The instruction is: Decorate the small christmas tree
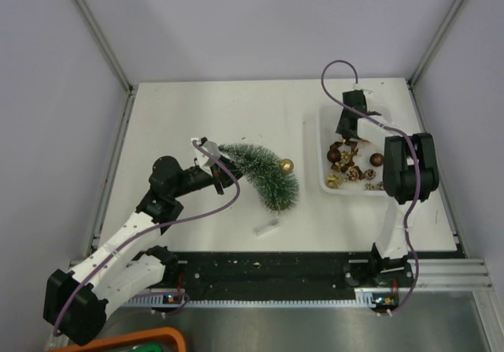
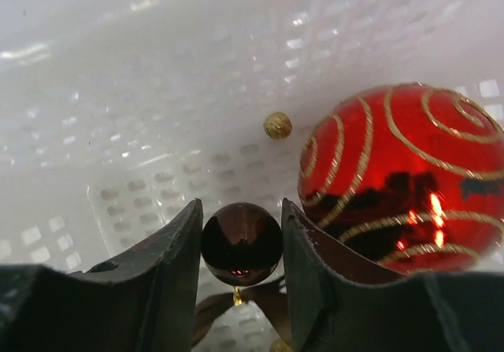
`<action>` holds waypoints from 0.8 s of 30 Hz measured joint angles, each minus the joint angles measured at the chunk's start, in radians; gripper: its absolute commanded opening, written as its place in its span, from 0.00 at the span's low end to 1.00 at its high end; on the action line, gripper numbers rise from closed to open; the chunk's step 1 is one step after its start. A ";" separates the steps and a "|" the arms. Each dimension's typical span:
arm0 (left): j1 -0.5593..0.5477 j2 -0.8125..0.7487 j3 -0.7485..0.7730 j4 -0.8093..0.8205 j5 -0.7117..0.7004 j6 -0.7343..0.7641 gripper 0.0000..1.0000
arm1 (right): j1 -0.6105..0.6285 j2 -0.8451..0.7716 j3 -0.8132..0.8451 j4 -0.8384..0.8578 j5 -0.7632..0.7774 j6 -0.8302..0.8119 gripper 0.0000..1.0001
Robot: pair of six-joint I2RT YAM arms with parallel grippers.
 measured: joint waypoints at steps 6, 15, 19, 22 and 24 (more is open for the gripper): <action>0.000 0.000 0.000 0.000 0.000 0.000 0.00 | 0.000 -0.153 -0.092 -0.016 -0.048 0.036 0.22; 0.000 0.000 0.000 0.000 0.004 0.000 0.00 | 0.007 -0.506 -0.134 0.039 -0.294 0.160 0.22; 0.000 0.001 0.000 0.000 0.005 0.001 0.00 | 0.040 -0.645 -0.163 0.098 -0.415 0.224 0.22; 0.000 0.001 0.000 0.000 0.005 0.001 0.00 | 0.099 -0.699 -0.163 0.119 -0.464 0.248 0.22; 0.000 0.001 0.000 0.000 0.009 0.001 0.00 | 0.154 -0.721 -0.162 0.125 -0.483 0.256 0.22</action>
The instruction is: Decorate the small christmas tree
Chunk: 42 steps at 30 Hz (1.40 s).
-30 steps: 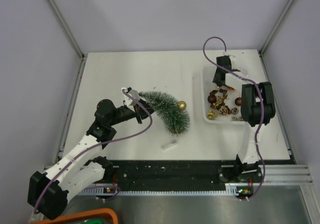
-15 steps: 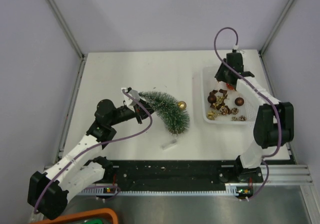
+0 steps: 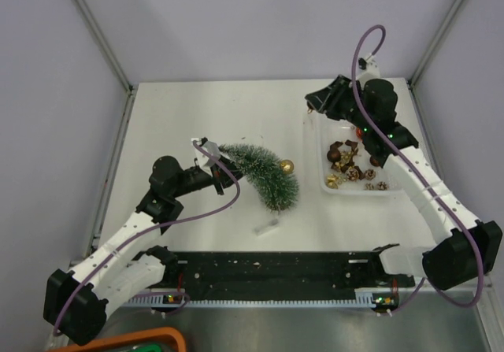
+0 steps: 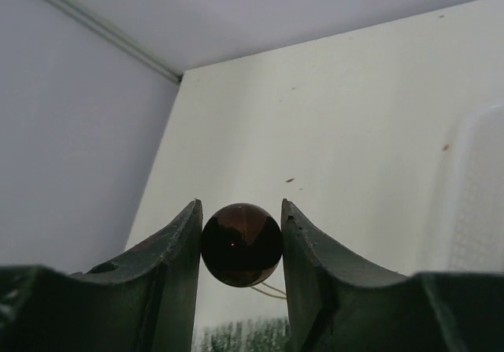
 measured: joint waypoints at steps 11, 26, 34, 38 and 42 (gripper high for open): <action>0.001 0.000 0.000 0.000 0.003 0.000 0.00 | 0.259 -0.050 0.037 0.009 -0.032 0.016 0.22; 0.001 0.014 0.008 0.003 0.011 0.014 0.00 | 0.352 -0.099 0.029 0.060 -0.123 0.078 0.21; 0.001 0.031 0.022 0.001 0.034 0.035 0.00 | 0.385 -0.099 -0.036 0.106 -0.187 0.128 0.19; 0.001 0.033 0.023 0.001 0.037 0.038 0.00 | 0.389 -0.101 -0.075 0.128 -0.193 0.144 0.19; 0.001 0.033 0.023 0.001 0.037 0.039 0.00 | 0.389 -0.101 -0.095 0.138 -0.193 0.153 0.19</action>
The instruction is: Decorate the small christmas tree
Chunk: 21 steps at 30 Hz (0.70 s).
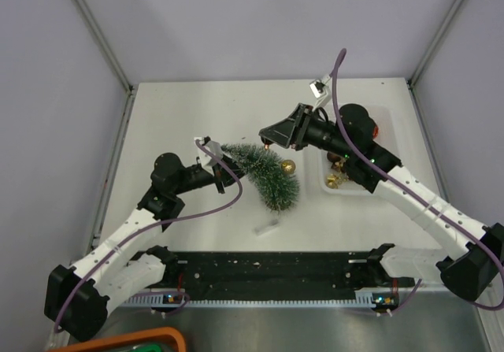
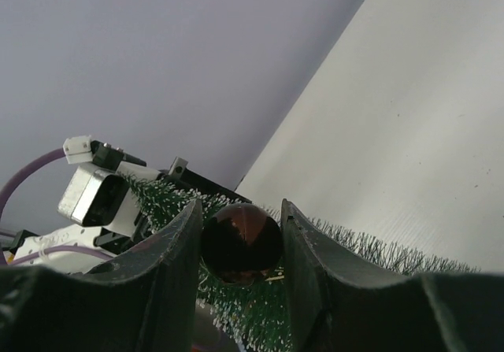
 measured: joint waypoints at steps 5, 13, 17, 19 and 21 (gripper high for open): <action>0.000 0.000 0.000 0.001 0.000 0.000 0.00 | 0.000 0.000 0.000 0.014 0.004 0.003 0.18; 0.000 -0.001 0.000 0.001 0.002 0.000 0.00 | 0.000 0.015 -0.018 0.030 0.021 0.003 0.18; 0.000 -0.001 0.000 0.001 0.004 0.002 0.00 | 0.000 0.038 -0.020 0.024 0.049 0.003 0.18; 0.000 -0.001 0.000 0.001 0.004 0.003 0.00 | 0.000 0.043 -0.025 0.023 0.055 0.003 0.18; 0.000 -0.001 0.000 0.000 0.004 0.006 0.00 | 0.000 0.043 -0.034 0.019 0.058 0.003 0.18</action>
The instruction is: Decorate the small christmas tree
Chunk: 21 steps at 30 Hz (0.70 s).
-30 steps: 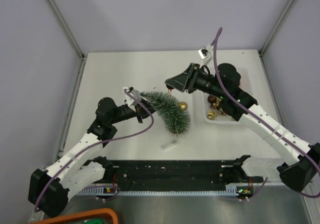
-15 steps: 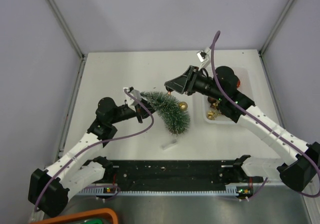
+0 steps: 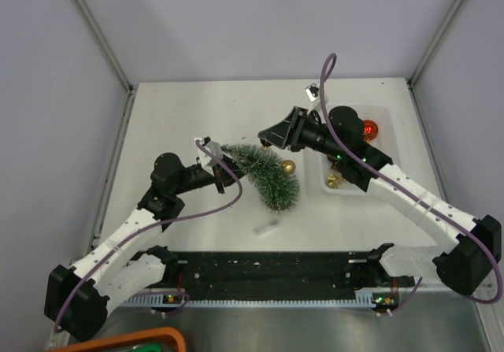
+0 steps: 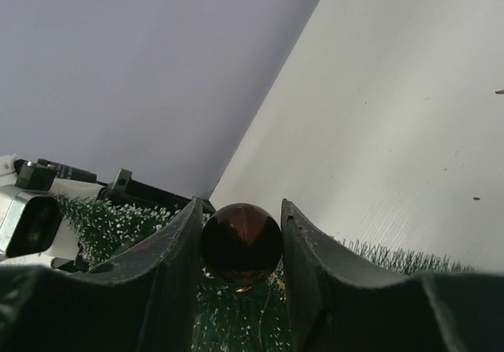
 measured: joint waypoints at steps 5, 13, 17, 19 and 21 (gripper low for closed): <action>0.000 0.000 0.000 0.000 0.003 0.004 0.00 | 0.000 -0.003 -0.005 -0.023 0.017 -0.007 0.18; 0.000 0.000 0.000 0.000 0.003 0.004 0.00 | 0.000 -0.078 -0.037 -0.058 0.034 -0.019 0.18; 0.000 0.000 0.000 0.000 0.003 0.004 0.00 | 0.000 -0.119 -0.043 -0.074 0.036 -0.019 0.18; 0.000 0.000 0.000 0.000 0.003 0.004 0.00 | 0.000 -0.144 -0.057 -0.072 0.034 -0.018 0.18; 0.000 0.000 0.000 0.000 0.003 0.004 0.00 | 0.000 -0.158 -0.066 -0.072 0.030 -0.014 0.17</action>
